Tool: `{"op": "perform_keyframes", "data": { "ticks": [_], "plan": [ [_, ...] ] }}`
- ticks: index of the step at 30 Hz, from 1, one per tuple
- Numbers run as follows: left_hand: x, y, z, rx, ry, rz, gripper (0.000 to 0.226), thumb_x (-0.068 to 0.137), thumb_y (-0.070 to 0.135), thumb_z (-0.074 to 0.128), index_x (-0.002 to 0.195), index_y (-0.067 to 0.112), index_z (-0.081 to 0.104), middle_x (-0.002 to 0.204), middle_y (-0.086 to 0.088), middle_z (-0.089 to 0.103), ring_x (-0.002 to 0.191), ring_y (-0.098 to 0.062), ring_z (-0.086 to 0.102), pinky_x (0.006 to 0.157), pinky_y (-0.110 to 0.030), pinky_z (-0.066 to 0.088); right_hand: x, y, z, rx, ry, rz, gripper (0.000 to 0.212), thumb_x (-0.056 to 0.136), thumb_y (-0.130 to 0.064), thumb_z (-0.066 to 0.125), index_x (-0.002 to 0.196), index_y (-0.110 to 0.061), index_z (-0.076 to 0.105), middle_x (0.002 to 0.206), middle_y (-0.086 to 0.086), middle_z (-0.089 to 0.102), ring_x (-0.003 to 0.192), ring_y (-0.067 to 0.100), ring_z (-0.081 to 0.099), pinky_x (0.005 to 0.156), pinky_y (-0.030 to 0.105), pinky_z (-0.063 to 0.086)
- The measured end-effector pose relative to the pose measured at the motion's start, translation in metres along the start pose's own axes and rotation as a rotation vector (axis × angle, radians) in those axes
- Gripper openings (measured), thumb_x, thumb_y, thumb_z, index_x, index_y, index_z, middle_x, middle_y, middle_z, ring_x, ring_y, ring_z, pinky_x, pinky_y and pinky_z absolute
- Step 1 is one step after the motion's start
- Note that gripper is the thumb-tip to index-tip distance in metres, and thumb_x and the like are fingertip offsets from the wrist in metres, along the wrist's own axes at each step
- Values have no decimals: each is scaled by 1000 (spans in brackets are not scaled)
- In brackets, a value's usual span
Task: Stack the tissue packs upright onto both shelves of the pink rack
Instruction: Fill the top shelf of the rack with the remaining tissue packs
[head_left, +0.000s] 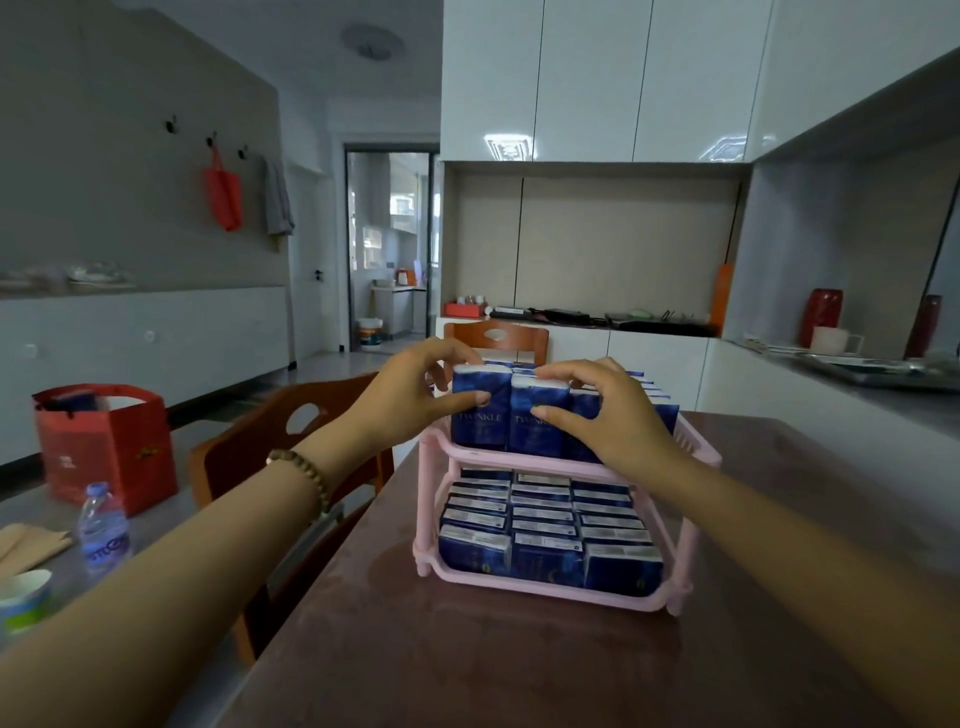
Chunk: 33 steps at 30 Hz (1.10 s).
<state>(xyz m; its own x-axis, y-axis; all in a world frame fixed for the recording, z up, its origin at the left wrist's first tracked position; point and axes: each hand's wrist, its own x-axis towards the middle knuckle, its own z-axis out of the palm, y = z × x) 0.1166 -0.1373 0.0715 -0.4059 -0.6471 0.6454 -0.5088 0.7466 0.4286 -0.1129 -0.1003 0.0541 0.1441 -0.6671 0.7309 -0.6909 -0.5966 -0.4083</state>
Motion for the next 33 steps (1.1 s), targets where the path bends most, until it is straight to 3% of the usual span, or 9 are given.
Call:
{"op": "perform_keyframes", "data": {
  "ticks": [2, 4, 9, 14, 19, 23, 33],
  "plan": [
    [2, 0, 2, 6, 0, 2, 26, 80, 29, 70, 103, 24, 60, 99, 12, 56, 85, -8, 53, 68, -19, 46, 0, 3, -1, -58, 10, 3, 38, 75, -32, 73, 112, -32, 64, 108, -7, 57, 99, 4, 45, 91, 20, 36],
    [3, 1, 4, 13, -7, 11, 25, 80, 27, 70, 103, 23, 60, 98, 15, 53, 83, -5, 50, 68, -16, 43, -1, 5, -2, -118, 15, -18, 38, 74, -35, 73, 111, -31, 66, 108, -15, 57, 103, 4, 40, 96, 29, 32],
    [2, -2, 7, 34, -11, 19, 28, 80, 29, 70, 106, 21, 63, 102, 11, 53, 85, -2, 48, 68, -13, 39, -4, 6, 0, -167, 23, -76, 35, 75, -36, 72, 109, -27, 68, 103, -18, 52, 105, 3, 37, 96, 28, 25],
    [-2, -13, 9, 23, -12, -13, 27, 76, 32, 73, 101, 30, 62, 107, 5, 56, 94, -7, 50, 72, -14, 37, -6, 9, 6, -161, 43, -96, 33, 77, -34, 71, 110, -27, 68, 106, -15, 54, 105, 4, 39, 93, 25, 24],
    [-10, -14, 11, 48, -24, -63, 38, 77, 34, 71, 113, 27, 62, 114, 4, 49, 100, -4, 44, 75, -12, 38, -7, 8, 9, -164, 54, -92, 34, 78, -35, 70, 110, -26, 68, 107, -12, 57, 106, 7, 42, 96, 29, 28],
    [-18, -4, 13, 129, 24, -111, 52, 78, 39, 69, 126, 25, 56, 125, 0, 47, 117, -12, 41, 93, -31, 46, -9, 5, 5, -180, 24, -94, 36, 80, -35, 68, 115, -27, 65, 115, -7, 58, 111, 12, 45, 100, 33, 29],
    [-42, 63, 29, 286, 76, 0, 52, 88, 43, 55, 136, 26, 45, 147, -1, 38, 136, -18, 29, 111, -37, 26, -44, -2, -73, -184, -25, -44, 45, 89, -41, 47, 129, -24, 53, 134, -2, 53, 120, 2, 39, 109, 39, 32]
  ]
}}
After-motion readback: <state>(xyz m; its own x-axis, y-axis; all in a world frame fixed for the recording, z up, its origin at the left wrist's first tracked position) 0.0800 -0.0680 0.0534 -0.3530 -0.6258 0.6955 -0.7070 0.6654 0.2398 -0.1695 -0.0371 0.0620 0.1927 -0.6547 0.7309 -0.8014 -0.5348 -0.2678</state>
